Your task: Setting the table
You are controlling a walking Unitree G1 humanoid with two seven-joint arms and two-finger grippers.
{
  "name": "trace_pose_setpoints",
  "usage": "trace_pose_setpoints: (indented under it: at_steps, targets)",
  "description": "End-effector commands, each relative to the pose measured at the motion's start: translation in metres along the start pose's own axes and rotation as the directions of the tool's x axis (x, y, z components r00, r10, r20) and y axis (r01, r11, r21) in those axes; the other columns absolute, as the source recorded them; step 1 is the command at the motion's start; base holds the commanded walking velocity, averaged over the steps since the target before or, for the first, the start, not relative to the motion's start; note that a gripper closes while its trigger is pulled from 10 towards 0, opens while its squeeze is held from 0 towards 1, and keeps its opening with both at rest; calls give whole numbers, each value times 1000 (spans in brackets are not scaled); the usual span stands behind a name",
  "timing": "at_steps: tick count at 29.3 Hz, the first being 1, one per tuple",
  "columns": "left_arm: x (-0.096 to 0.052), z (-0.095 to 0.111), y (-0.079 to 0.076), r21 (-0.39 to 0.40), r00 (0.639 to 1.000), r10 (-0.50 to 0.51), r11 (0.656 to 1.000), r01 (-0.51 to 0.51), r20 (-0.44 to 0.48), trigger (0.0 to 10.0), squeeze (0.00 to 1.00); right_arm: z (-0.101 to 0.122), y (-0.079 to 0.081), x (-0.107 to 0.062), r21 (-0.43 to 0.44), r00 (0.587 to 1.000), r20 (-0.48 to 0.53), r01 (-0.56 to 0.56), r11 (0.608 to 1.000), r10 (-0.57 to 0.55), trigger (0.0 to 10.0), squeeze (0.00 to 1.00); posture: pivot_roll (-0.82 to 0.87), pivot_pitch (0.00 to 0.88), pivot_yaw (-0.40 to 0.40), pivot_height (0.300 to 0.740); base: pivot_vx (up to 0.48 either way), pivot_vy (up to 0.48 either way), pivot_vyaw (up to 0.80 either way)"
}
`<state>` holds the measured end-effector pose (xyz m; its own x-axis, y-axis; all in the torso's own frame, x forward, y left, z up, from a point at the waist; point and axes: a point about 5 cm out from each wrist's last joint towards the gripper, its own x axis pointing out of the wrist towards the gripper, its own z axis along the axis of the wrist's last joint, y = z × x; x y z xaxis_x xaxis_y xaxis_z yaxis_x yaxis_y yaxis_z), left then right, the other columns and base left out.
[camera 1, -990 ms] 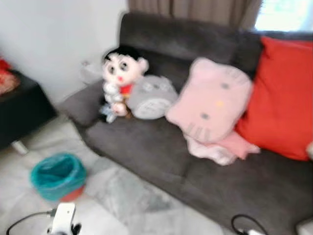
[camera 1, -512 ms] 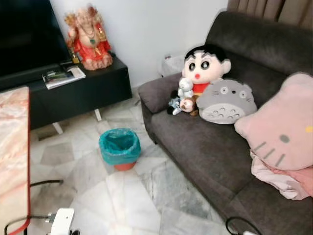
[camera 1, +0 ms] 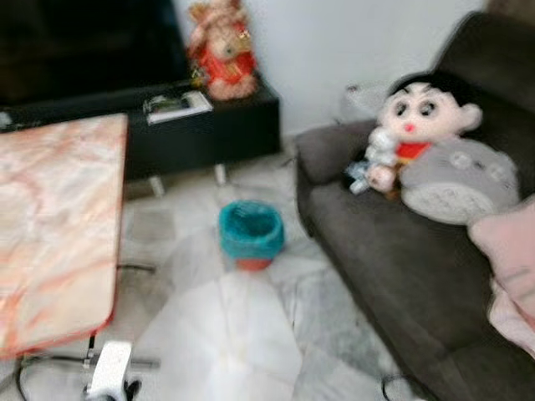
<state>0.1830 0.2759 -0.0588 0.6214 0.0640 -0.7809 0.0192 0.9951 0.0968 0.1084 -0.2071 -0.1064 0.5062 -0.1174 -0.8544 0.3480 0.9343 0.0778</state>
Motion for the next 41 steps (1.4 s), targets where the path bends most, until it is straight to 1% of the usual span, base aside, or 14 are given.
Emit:
trace_pose_setpoints:
  at_steps: [1,11,18,22,23,26,27,41]
  targets:
    - [0,-1,0,-5,1000,-2,1000,2,-10,10000,0,-2,-1,0,24,1000,-2,7,1000,-6,10000,0,-61,0,35,736,0,0,0]
    - [0,-1,1,-6,1000,2,1000,-2,-14,10000,0,-5,0,-1,28,1000,-30,3,1000,-2,10000,0,-49,0,39,736,0,0,0]
    - [0,0,1,-15,1000,2,1000,-2,-14,10000,0,-3,4,0,58,1000,-19,-21,998,23,10000,0,-39,0,37,736,0,0,0]
    - [0,-2,0,2,1000,2,1000,-2,-25,10000,0,0,3,1,17,1000,-9,-15,1000,15,10000,0,-37,0,32,736,0,0,0]
    - [0,-2,0,1,1000,2,1000,-2,-25,10000,0,1,2,1,20,1000,-1,-14,1000,14,10000,0,-37,0,32,736,0,0,0]
    - [0,-2,-1,0,1000,2,1000,-2,-25,10000,0,3,0,1,8,1000,4,-4,1000,4,10000,0,-38,0,31,736,0,0,800]
    - [0,-2,-1,0,1000,2,1000,-2,-25,10000,0,2,-1,1,24,1000,3,-5,1000,5,10000,0,-38,0,31,736,0,0,800]
    - [0,-1,-1,-11,1000,1,1000,-1,-19,10000,0,2,2,1,16,1000,-5,-14,1000,14,10000,0,-43,0,31,736,0,0,800]
